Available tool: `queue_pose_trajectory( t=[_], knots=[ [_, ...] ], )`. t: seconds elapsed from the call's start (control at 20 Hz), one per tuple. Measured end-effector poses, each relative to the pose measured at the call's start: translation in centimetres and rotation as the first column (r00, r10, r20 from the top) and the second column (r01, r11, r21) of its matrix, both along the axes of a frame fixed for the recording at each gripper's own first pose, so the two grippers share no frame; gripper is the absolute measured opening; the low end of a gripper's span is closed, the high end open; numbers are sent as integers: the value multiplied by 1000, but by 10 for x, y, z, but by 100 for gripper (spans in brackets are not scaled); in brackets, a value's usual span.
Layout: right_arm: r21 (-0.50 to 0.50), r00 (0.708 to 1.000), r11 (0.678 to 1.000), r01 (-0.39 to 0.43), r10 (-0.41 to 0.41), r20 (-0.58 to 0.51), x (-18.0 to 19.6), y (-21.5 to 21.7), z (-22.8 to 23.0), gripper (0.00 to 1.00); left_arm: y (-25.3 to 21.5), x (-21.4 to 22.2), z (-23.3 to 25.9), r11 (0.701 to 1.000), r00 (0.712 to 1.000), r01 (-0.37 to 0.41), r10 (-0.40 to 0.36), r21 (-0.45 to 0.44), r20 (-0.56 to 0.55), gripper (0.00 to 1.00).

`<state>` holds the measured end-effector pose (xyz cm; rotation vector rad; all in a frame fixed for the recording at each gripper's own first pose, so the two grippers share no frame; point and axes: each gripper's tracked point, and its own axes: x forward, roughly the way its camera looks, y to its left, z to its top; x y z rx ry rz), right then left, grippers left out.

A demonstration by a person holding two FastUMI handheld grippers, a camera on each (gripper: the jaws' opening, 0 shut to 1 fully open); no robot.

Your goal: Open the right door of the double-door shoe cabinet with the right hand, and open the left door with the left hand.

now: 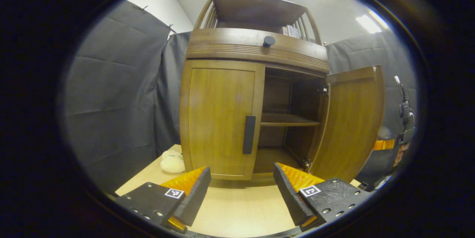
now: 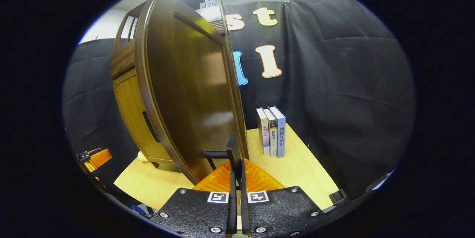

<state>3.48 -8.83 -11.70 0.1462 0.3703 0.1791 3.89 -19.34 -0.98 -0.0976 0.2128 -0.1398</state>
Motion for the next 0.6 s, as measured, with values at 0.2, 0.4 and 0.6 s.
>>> queue_pose_trajectory(
  t=[0.2, 0.4, 0.6],
  knots=[
    [27, 996, 996, -84, 84, -6, 9, -35, -4, 4, -44, -11, 23, 996, 999, -46, 43, 77, 31, 100],
    [101, 977, 972, -213, 214, -2, 9, -38, -3, 5, -80, -28, 30, 985, 990, -143, 140, 96, 34, 100],
    [66, 956, 954, -292, 290, 32, 8, -38, -3, 5, -97, -47, 29, 960, 964, -266, 266, 84, 18, 100]
  ],
)
